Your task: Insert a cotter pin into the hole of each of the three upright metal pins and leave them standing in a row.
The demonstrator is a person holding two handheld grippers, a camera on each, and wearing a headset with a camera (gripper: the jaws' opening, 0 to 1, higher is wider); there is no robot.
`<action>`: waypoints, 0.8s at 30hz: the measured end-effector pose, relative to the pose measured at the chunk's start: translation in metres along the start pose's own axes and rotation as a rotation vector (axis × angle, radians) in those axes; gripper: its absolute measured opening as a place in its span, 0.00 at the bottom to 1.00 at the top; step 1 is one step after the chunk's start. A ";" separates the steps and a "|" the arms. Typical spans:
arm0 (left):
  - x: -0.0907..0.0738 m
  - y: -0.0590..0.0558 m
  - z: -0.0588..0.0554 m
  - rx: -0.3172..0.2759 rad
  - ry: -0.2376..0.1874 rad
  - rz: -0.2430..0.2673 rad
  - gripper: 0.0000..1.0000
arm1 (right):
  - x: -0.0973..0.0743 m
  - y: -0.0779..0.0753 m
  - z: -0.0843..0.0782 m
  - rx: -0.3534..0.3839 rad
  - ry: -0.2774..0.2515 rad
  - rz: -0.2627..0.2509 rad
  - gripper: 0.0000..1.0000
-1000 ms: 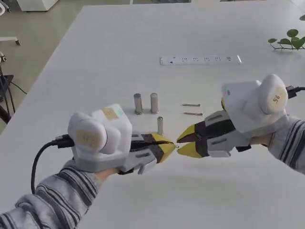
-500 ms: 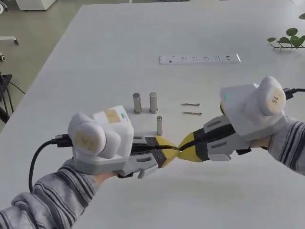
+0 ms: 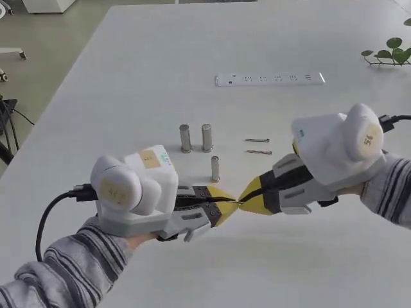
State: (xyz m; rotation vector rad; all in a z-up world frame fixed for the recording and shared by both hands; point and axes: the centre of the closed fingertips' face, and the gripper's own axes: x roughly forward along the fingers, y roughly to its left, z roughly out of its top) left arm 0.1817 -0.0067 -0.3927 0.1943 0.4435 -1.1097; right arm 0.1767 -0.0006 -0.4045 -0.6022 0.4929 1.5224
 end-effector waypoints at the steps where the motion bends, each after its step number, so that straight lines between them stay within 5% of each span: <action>1: 0.000 0.000 0.000 0.001 -0.001 0.001 0.00 | 0.000 0.000 0.000 -0.007 0.005 0.002 0.00; 10: 0.004 0.005 -0.002 -0.003 -0.012 0.040 0.00 | 0.002 -0.006 -0.007 -0.102 0.073 -0.009 0.00; 17: 0.009 0.013 -0.003 -0.013 -0.021 0.083 0.08 | 0.003 -0.017 -0.015 -0.102 0.123 -0.032 0.00; 24: 0.009 0.037 -0.007 -0.036 -0.034 0.194 0.15 | 0.004 -0.040 -0.025 -0.056 0.177 -0.096 0.00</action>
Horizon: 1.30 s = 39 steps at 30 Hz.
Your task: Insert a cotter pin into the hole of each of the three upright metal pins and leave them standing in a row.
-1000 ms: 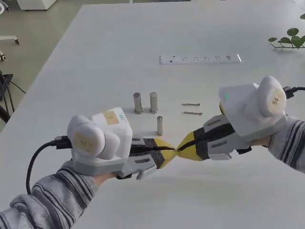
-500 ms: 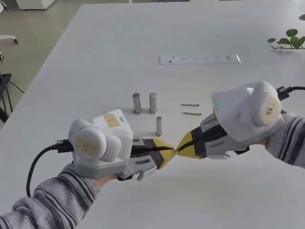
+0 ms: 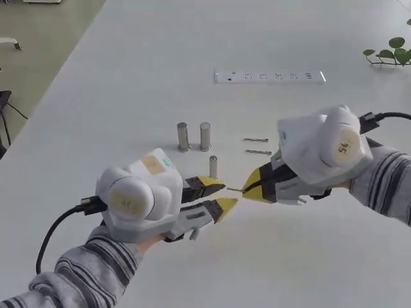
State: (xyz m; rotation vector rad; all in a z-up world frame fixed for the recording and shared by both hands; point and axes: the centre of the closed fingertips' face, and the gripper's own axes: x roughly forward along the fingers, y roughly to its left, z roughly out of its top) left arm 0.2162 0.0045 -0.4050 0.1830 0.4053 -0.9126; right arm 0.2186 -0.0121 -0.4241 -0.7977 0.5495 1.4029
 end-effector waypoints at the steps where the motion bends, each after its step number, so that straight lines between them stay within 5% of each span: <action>1: 0.000 0.004 -0.001 -0.008 -0.001 0.017 0.15 | 0.001 -0.004 0.000 0.009 0.000 -0.007 0.00; 9: 0.005 0.032 -0.007 -0.042 -0.013 0.158 0.17 | 0.012 -0.029 -0.006 0.052 0.032 -0.052 0.00; 14: 0.010 0.043 -0.011 -0.052 -0.005 0.204 0.19 | 0.021 -0.040 -0.009 0.098 0.034 -0.067 0.00; 24: 0.026 0.061 -0.021 -0.044 0.022 0.278 0.22 | 0.029 -0.056 -0.017 0.120 0.066 -0.095 0.00; 39: 0.049 0.077 -0.040 -0.119 0.076 0.326 0.16 | 0.037 -0.061 -0.018 0.147 0.058 -0.100 0.00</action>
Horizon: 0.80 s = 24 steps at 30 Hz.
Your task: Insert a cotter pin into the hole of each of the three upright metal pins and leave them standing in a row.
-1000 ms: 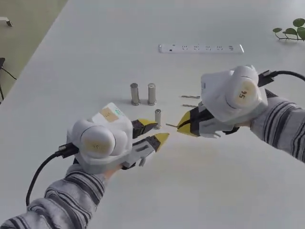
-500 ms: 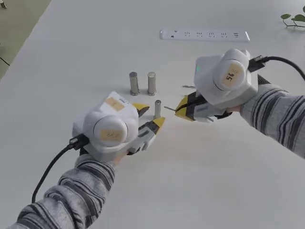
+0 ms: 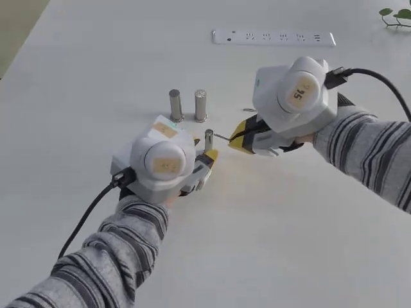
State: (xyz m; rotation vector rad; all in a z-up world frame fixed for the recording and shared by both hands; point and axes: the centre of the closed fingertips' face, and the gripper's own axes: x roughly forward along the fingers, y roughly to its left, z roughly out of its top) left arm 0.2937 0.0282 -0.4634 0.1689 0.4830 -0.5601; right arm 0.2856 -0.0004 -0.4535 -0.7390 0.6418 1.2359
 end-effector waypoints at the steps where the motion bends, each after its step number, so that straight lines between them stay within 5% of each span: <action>1: 0.002 0.000 -0.001 -0.005 0.002 0.002 0.16 | 0.001 0.001 0.000 0.001 0.002 0.001 0.00; 24: 0.014 0.000 -0.003 -0.042 0.008 0.016 0.05 | 0.004 -0.003 0.002 -0.023 0.018 -0.003 0.00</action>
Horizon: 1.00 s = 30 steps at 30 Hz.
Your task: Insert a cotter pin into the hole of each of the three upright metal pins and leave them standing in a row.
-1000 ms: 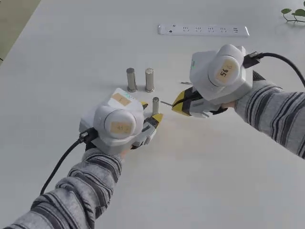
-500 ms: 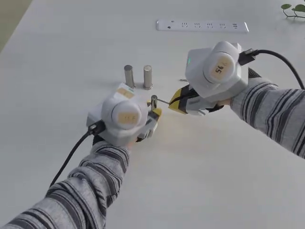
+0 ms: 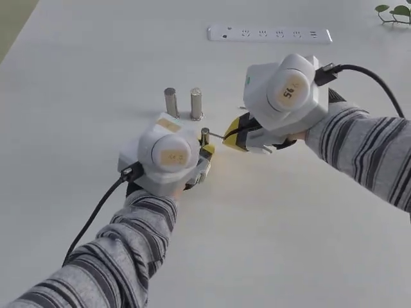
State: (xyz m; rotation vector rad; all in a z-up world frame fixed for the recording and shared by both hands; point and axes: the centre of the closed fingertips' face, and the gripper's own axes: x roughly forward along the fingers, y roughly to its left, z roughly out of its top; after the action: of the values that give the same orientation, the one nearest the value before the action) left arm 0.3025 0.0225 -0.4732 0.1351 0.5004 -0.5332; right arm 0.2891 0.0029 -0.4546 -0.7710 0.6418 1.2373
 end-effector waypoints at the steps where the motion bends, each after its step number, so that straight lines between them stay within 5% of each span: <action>1: 0.000 0.000 0.000 -0.002 -0.001 0.001 0.05 | -0.001 0.000 0.001 0.001 -0.002 0.000 0.00; 30: 0.003 0.000 -0.001 0.024 -0.006 -0.015 0.05 | -0.011 -0.007 0.004 -0.186 0.006 -0.015 0.00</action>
State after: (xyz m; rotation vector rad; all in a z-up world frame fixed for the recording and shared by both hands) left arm 0.3042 0.0217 -0.4750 0.1528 0.4893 -0.5538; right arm 0.2932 -0.0008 -0.4426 -0.9322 0.5298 1.2937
